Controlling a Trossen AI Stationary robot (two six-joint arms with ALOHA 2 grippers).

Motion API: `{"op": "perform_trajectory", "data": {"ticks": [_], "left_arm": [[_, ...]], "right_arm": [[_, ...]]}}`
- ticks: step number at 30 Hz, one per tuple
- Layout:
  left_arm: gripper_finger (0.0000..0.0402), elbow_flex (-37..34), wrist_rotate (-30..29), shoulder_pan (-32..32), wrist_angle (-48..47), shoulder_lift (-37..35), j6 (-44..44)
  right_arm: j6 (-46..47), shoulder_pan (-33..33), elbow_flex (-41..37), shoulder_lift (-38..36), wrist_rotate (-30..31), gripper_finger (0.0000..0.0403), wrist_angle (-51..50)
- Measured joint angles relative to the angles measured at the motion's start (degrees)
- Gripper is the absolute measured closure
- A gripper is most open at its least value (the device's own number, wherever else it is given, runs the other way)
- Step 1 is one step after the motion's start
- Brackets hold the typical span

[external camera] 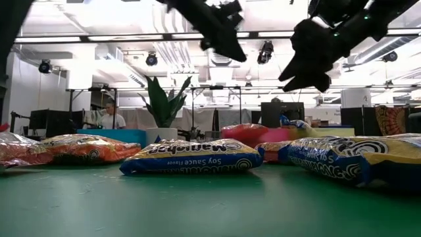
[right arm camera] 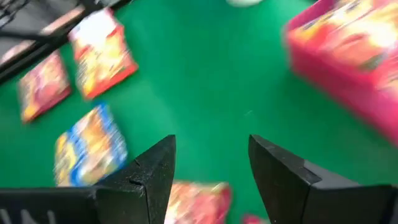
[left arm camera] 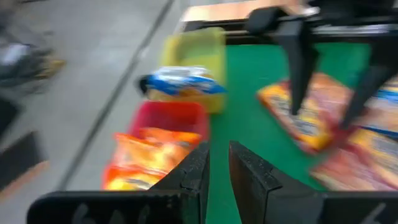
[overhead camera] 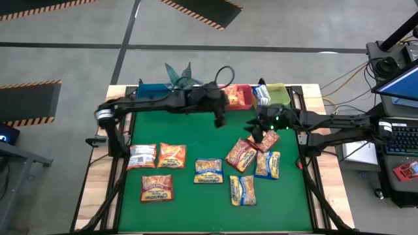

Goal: Sort Maruchan noodles
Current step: Put the red noodle pack into the blue bin

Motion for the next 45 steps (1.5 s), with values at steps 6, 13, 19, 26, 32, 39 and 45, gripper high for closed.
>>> {"op": "perform_trajectory", "data": {"ticks": [6,13,19,26,32,39,45], "left_arm": [[0.0359,-16.29,3.73,-4.33,8.38,-10.78,-2.09],[0.0359,-29.88,3.67,-8.04,20.36,-16.84,-3.19],[0.0359,-33.56,3.68,-9.51,23.34,-17.33,-4.60],[0.0359,-33.70,3.57,-9.57,23.53,-17.23,-4.89],[0.0359,-33.70,3.55,-9.57,23.18,-17.23,-4.88],[0.0359,-33.70,3.56,-9.55,22.26,-17.56,-4.71],[0.0359,-33.78,3.59,-9.56,13.23,-19.61,-10.25]], "right_arm": [[6.21,8.42,-1.40,1.13,-5.24,0.0220,-0.40],[17.89,15.95,-0.17,6.03,-8.88,0.0220,-2.42],[22.45,19.76,5.47,12.61,-8.90,0.0220,-16.25],[21.92,20.83,9.09,20.42,-9.31,0.0220,-29.71],[18.77,20.74,9.07,26.78,-8.93,0.0220,-26.18],[9.46,17.69,10.84,30.84,2.44,0.0221,-4.51],[0.26,17.75,11.63,25.57,3.57,0.0221,1.85]]}}
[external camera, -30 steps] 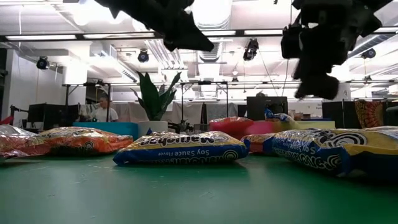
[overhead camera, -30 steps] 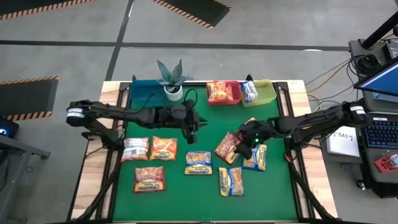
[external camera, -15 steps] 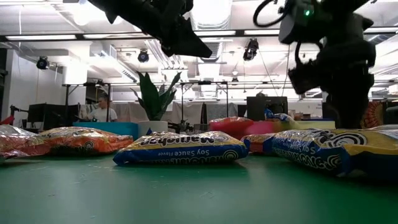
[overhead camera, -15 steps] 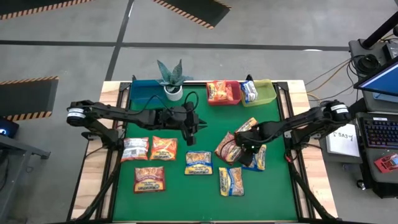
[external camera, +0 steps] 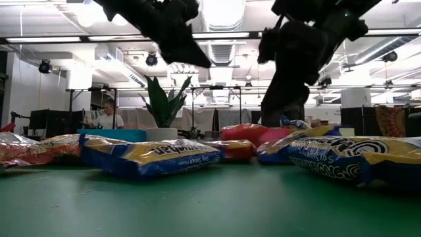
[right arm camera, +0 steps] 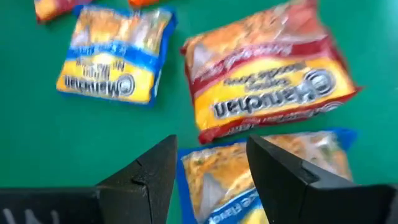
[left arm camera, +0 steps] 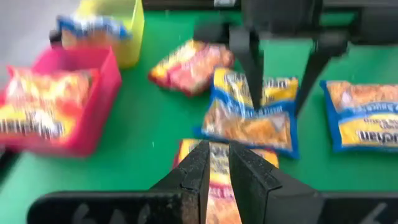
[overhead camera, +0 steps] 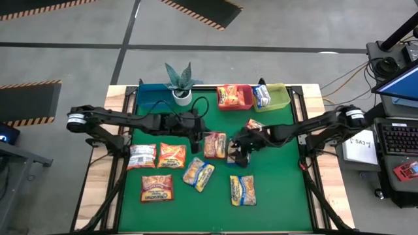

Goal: Sort Maruchan noodles
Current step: Put the red noodle pack into the blue bin

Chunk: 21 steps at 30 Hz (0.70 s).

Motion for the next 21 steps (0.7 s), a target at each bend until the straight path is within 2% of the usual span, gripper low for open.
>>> {"op": "perform_trajectory", "data": {"ticks": [3,9,14,19,21], "left_arm": [[0.0359,-0.46,0.02,0.01,-3.15,-0.46,-3.36],[0.0338,-3.33,2.18,0.01,-2.13,0.73,-10.00],[0.0280,-6.50,1.80,0.01,2.53,3.12,-11.75],[0.0207,-9.84,-4.31,0.48,8.13,5.38,-11.65],[0.0185,-11.25,-4.17,1.09,11.82,6.71,-11.31]], "right_arm": [[-2.32,-0.11,-0.59,-2.55,1.91,0.0220,0.08],[-6.76,-0.06,-2.46,-4.71,7.70,0.0220,3.62],[-8.72,-0.01,-5.61,-4.44,8.56,0.0220,13.54],[-8.35,-0.06,-9.82,-2.43,5.86,0.0220,23.78],[-7.24,-0.15,-11.08,-0.95,5.61,0.0220,25.74]]}}
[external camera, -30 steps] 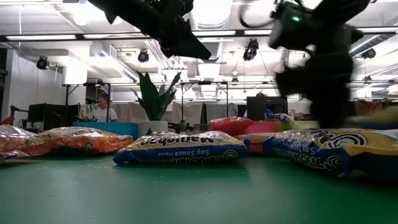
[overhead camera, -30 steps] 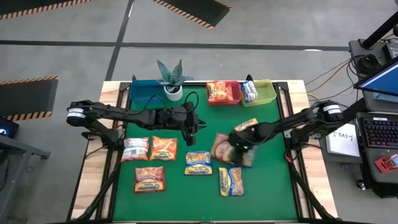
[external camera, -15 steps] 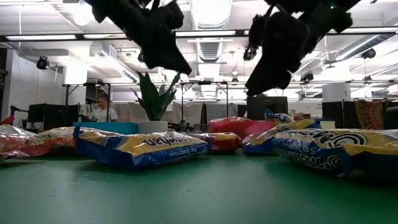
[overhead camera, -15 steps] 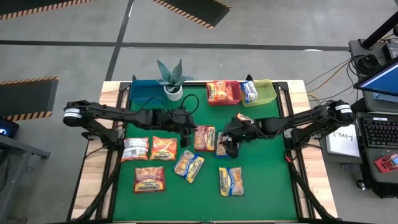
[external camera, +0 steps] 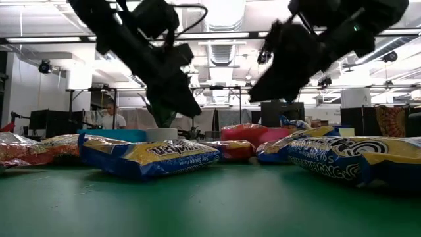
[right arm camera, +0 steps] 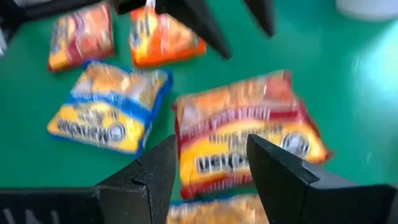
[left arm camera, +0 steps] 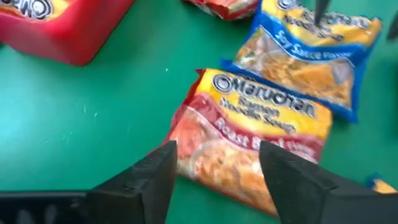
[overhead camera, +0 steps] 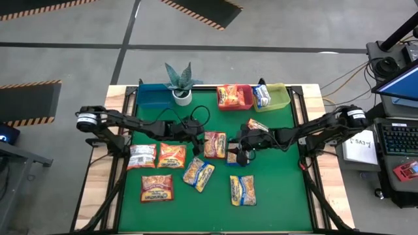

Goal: Sort Maruchan noodles
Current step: Put the red noodle pack into the blue bin

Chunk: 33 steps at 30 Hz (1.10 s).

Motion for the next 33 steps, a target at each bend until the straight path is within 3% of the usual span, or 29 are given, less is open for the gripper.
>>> {"op": "perform_trajectory", "data": {"ticks": [4,14,20,33], "left_arm": [[0.0164,-1.90,0.05,1.26,4.54,1.37,-2.61],[0.0172,-3.48,0.62,2.00,2.71,0.12,-10.96],[0.0173,-3.75,2.80,2.00,3.85,0.92,-17.57],[0.0168,-4.18,3.12,1.81,7.61,3.03,-32.13]], "right_arm": [[1.88,-0.67,0.09,4.56,-0.06,0.0220,3.09],[2.35,-3.78,5.50,15.58,-0.09,0.0220,-0.14],[2.62,-5.00,6.46,16.83,0.01,0.0221,-7.41],[2.40,-5.27,6.28,18.83,0.41,0.0221,-6.43]]}}
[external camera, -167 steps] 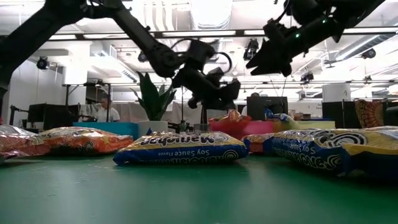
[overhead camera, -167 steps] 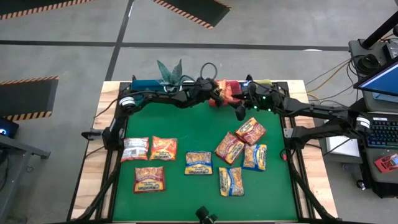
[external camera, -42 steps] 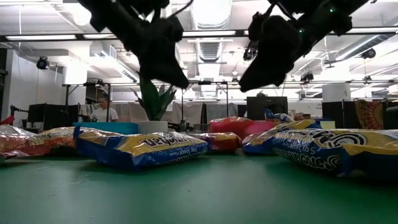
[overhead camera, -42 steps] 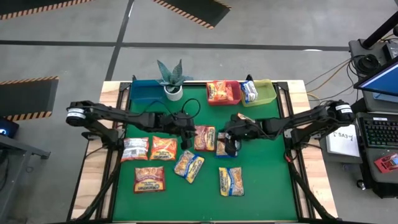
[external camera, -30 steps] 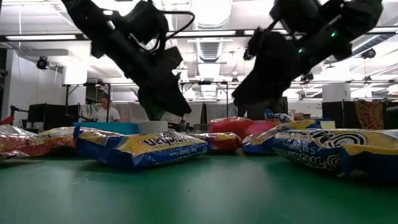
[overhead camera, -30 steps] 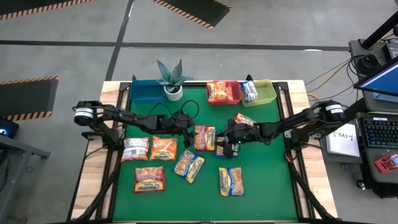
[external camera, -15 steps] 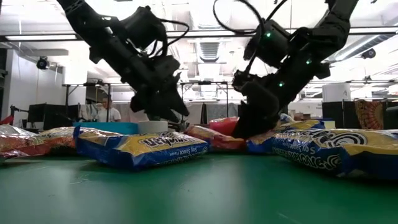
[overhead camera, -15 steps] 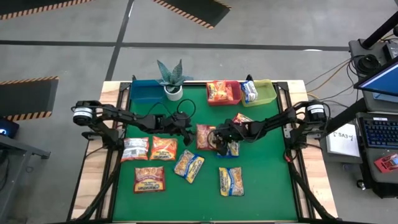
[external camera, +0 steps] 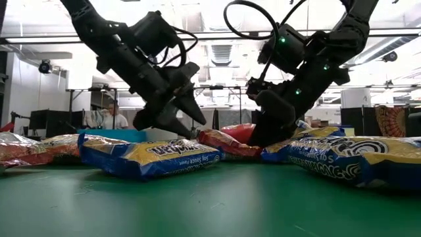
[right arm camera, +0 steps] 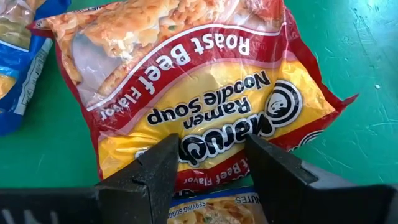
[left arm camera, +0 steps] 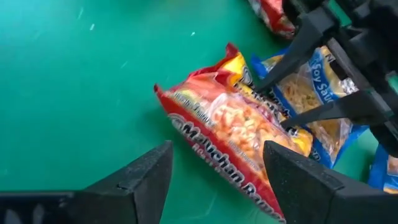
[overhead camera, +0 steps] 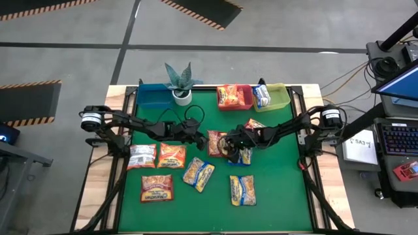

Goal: Sort Maruchan noodles
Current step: Put the red noodle pack into the blue bin

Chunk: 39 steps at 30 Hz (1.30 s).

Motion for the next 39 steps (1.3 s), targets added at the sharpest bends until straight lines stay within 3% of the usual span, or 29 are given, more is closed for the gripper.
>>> {"op": "perform_trajectory", "data": {"ticks": [14,25,30,39], "left_arm": [[0.0141,0.14,1.83,-1.19,5.72,6.05,-9.17],[0.0150,0.24,6.84,-1.42,17.99,12.98,-8.18],[0.0209,0.22,7.11,-1.50,18.05,12.62,-5.82],[0.0370,0.22,7.45,-1.67,18.05,12.47,-3.80]], "right_arm": [[-0.60,0.00,-0.09,-0.23,0.05,0.0221,1.10],[-0.58,0.00,-0.13,-0.23,-0.02,0.0221,1.23],[-1.12,0.00,-0.16,-0.92,-0.11,0.0221,1.18],[-2.35,0.00,-0.37,-7.10,-0.01,0.0221,-0.61]]}}
